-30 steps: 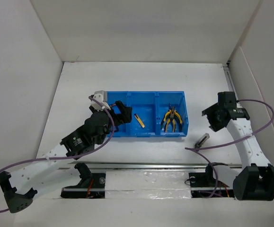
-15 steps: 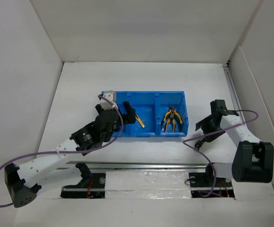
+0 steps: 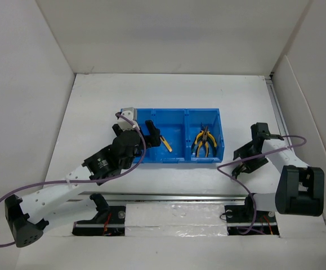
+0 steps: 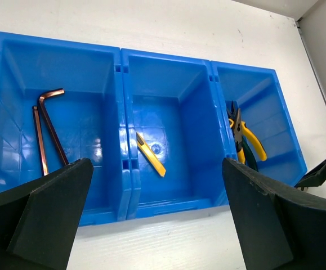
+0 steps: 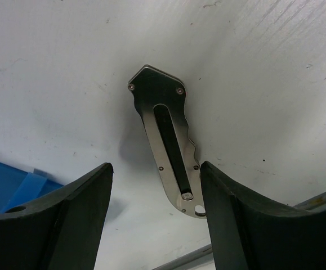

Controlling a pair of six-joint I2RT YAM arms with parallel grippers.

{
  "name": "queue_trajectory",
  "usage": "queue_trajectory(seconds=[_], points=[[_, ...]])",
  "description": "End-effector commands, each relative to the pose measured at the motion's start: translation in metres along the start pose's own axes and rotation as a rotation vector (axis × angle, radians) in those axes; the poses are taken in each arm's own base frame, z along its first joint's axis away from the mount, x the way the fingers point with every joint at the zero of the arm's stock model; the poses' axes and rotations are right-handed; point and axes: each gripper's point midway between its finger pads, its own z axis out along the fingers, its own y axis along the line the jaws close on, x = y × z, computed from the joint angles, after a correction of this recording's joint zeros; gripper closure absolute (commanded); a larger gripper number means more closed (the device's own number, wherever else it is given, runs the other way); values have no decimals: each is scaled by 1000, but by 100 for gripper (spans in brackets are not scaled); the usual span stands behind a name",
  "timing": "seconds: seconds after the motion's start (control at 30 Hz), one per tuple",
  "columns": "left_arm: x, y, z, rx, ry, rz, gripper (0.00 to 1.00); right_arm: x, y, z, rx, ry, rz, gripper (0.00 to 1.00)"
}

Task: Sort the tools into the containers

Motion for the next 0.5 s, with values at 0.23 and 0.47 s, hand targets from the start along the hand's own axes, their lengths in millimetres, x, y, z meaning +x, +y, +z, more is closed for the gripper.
queue_trajectory(seconds=[0.23, 0.47], points=[[-24, -2, -10, 11, -71, -41, 1, 10, -1, 15, 79, 12, -20, 34], [-32, 4, -17, 7, -103, -69, 1, 16, 10, 16, 78, -1, -26, 82]])
